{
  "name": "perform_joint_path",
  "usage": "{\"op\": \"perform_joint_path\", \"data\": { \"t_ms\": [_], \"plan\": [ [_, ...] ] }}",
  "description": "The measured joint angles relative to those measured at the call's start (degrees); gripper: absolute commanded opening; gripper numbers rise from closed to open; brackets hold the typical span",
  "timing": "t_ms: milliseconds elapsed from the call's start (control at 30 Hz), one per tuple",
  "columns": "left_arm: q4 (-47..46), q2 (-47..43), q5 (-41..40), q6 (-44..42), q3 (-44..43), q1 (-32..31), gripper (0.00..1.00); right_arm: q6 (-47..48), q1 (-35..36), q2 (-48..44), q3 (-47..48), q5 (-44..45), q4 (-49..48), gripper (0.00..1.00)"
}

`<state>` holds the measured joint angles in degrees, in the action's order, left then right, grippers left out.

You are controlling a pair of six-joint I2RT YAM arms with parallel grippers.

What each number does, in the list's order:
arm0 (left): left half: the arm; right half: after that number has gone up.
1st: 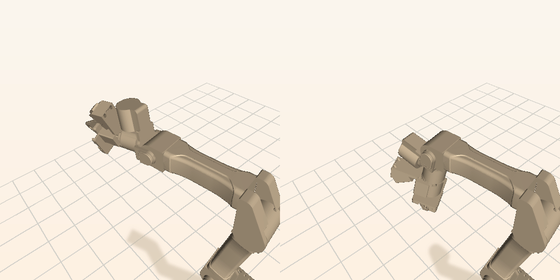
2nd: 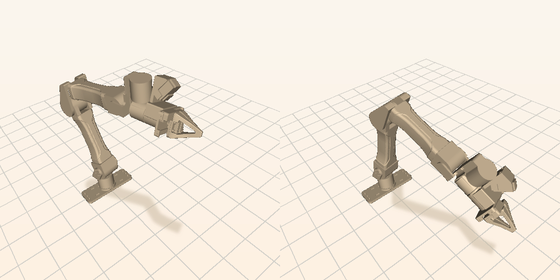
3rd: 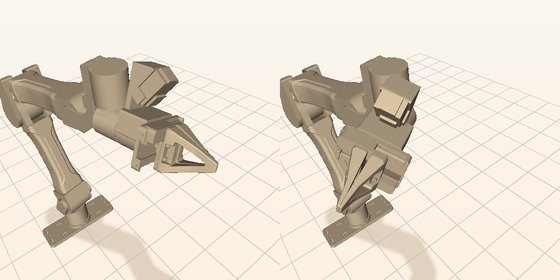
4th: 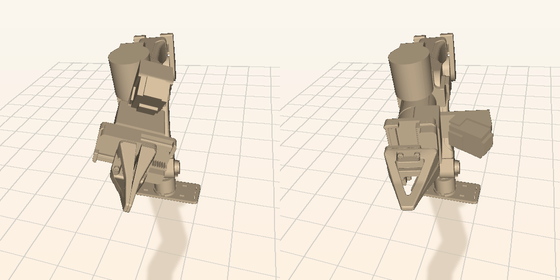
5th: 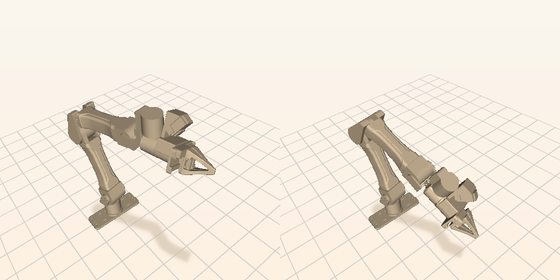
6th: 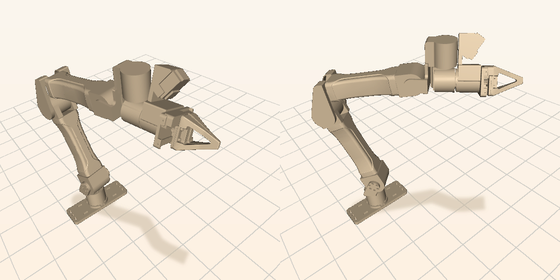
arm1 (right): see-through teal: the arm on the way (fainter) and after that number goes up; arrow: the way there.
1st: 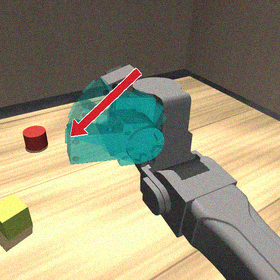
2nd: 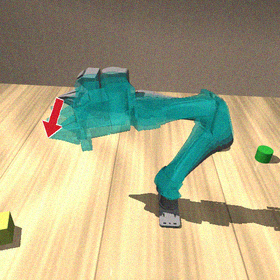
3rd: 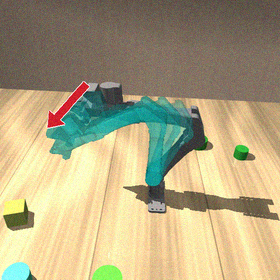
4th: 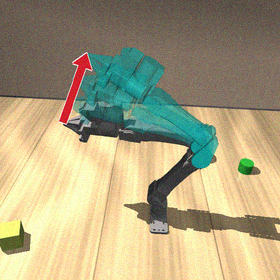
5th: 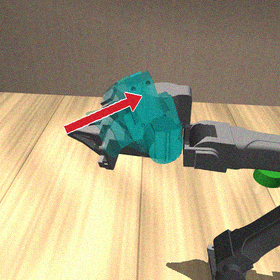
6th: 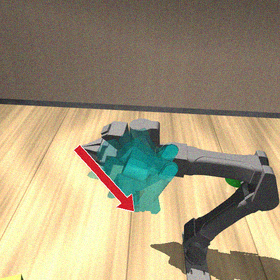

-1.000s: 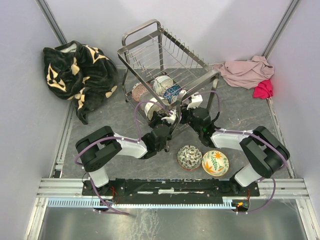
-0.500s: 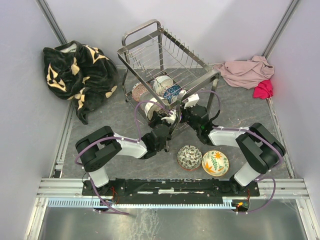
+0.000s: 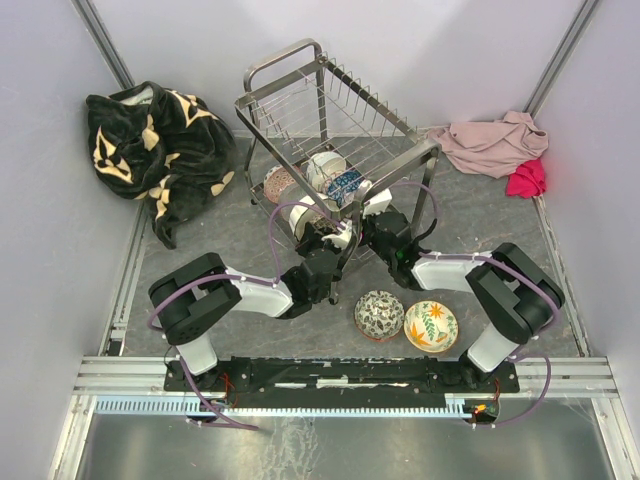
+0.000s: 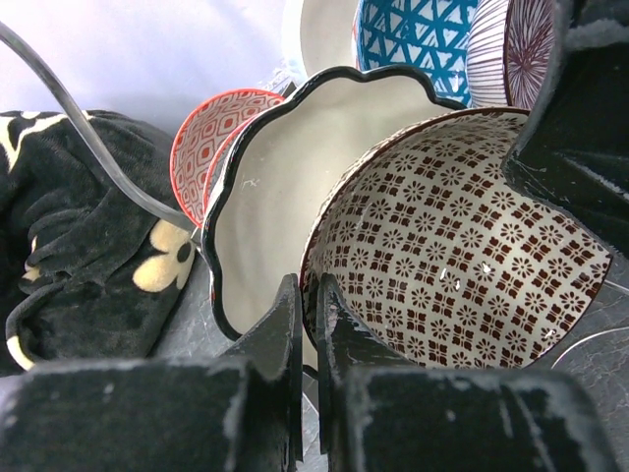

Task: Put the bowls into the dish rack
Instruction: Place the bowl in the dish rack.

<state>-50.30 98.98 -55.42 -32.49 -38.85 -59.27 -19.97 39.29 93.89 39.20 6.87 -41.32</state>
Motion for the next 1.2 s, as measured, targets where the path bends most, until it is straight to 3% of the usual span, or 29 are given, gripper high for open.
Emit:
{"op": "perform_joint_path", "data": {
  "t_ms": [167,367,467,767,867,1000,1200],
  "plan": [
    [-0.28,-0.11,0.28,-0.55,-0.02,0.02,0.03,2.73,0.13,0.74,0.42,0.07,0.68,0.0],
    [-0.48,-0.31,0.42,-1.33,-0.07,0.07,0.04,5.57,0.42,0.74,0.33,-0.24,1.2,0.0],
    [-0.17,-0.48,0.5,-1.38,-0.07,0.04,0.11,6.27,0.61,0.22,-0.63,-0.17,0.48,0.0],
    [2.73,-1.84,1.57,-1.25,-0.13,0.04,0.18,7.23,0.85,-0.39,-2.34,0.9,-1.55,0.0],
    [4.59,-2.56,1.84,-0.79,-0.22,0.04,0.23,7.56,0.96,-0.48,-2.51,1.18,-1.81,0.0],
    [8.0,-3.52,2.38,0.96,-0.15,0.04,0.38,7.76,1.01,-0.57,-2.73,1.57,-1.95,0.0],
    [14.23,-3.8,3.02,2.21,0.13,-0.76,0.42,7.63,1.01,-0.98,-3.06,2.71,-1.62,0.0]
  ]
}}
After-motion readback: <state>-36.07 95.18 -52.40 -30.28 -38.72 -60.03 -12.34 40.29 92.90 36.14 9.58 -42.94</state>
